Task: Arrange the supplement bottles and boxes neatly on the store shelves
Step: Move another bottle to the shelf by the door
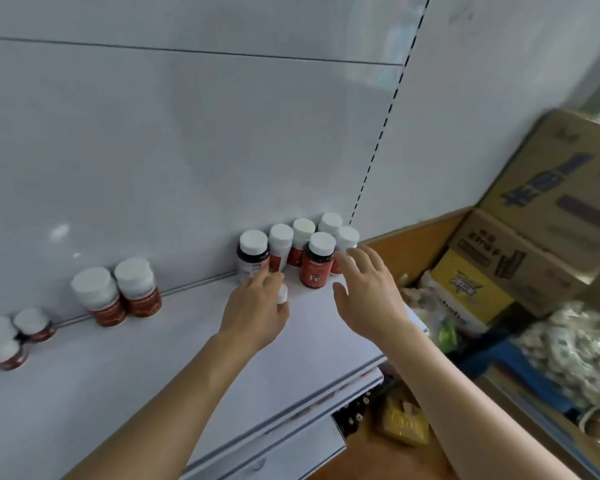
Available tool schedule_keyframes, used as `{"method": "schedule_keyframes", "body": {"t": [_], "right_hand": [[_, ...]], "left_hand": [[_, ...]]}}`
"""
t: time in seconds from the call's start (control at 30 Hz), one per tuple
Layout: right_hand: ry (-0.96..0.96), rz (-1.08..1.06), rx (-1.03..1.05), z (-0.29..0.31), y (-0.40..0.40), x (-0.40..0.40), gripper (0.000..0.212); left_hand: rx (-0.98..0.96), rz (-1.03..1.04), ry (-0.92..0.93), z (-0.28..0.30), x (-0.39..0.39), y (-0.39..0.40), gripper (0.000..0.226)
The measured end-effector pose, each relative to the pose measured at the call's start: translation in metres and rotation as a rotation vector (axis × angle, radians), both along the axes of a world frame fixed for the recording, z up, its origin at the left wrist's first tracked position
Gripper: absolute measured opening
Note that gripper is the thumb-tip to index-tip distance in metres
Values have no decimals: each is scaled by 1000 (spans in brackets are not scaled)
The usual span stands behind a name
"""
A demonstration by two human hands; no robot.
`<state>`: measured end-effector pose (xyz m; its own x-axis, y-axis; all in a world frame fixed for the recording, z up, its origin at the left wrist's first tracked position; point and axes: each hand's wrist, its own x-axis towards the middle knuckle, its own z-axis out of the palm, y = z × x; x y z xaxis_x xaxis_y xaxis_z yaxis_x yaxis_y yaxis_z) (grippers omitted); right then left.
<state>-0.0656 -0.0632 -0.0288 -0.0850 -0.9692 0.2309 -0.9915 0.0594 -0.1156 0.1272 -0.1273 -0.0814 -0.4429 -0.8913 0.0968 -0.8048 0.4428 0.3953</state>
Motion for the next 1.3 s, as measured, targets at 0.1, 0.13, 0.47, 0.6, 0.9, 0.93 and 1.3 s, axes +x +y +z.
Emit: {"method": "schedule_keyframes", "body": {"t": [0.1, 0.13, 0.47, 0.6, 0.9, 0.93, 1.3], "right_hand": [[-9, 60, -6, -5, -36, -21, 58], [-13, 81, 6, -7, -46, -26, 58], [-47, 320, -43, -27, -103, -57, 35], [-223, 490, -156, -30, -102, -62, 30], [-1096, 587, 238, 20, -81, -18, 19], [-1118, 608, 273, 21, -78, -10, 23], [-1279, 617, 389, 26, -29, 82, 20]], "left_hand": [[44, 92, -9, -7, -14, -7, 49], [64, 120, -8, -9, -18, -8, 49], [183, 320, 78, -21, -42, -3, 29], [272, 413, 464, -13, -34, 8, 29], [293, 590, 1133, 35, -3, 61, 28], [296, 581, 1156, 38, 1, 68, 30], [333, 543, 1199, 50, 70, 120, 32]]}}
